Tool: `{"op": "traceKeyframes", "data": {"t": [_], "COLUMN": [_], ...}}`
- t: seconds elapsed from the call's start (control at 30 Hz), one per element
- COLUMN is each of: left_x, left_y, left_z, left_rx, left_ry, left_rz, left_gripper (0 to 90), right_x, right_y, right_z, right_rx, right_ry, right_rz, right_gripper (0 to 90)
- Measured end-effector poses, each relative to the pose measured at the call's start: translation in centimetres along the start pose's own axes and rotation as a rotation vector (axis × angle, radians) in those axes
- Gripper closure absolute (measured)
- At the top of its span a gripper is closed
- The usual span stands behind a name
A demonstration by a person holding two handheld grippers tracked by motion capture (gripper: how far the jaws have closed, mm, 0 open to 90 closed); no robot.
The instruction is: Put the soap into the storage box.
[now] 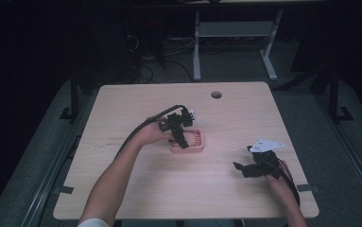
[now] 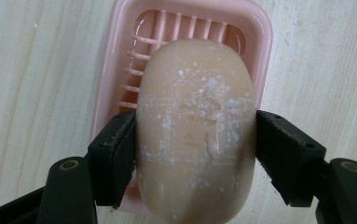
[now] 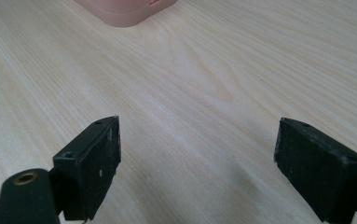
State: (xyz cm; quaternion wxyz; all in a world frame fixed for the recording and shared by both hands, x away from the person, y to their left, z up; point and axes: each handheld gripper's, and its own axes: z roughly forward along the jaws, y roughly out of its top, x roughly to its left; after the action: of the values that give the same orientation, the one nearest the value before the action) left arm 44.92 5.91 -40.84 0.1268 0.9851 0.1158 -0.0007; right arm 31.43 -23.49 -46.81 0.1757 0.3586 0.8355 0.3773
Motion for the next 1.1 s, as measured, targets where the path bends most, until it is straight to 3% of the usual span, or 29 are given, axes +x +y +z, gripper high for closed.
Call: {"op": "traceKeyframes", "data": {"t": [0.53, 1.1], "left_x": [-0.6, -1.5], "left_y": [-0.2, -1.6], "left_z": [-1.6, -3.2], "left_rx": [-0.031, -0.056], "left_ry": [0.01, 0.04], "left_rz": [0.005, -0.013], "left_gripper": [28.1, 26.0], "right_x": [0.0, -0.1], "right_y": [0.0, 0.0], "right_z": [0.0, -0.1], "right_rx": [0.002, -0.005], "right_ry": [-0.003, -0.012], "right_rz": [-0.003, 0.004], "right_gripper": [13.9, 13.9]}}
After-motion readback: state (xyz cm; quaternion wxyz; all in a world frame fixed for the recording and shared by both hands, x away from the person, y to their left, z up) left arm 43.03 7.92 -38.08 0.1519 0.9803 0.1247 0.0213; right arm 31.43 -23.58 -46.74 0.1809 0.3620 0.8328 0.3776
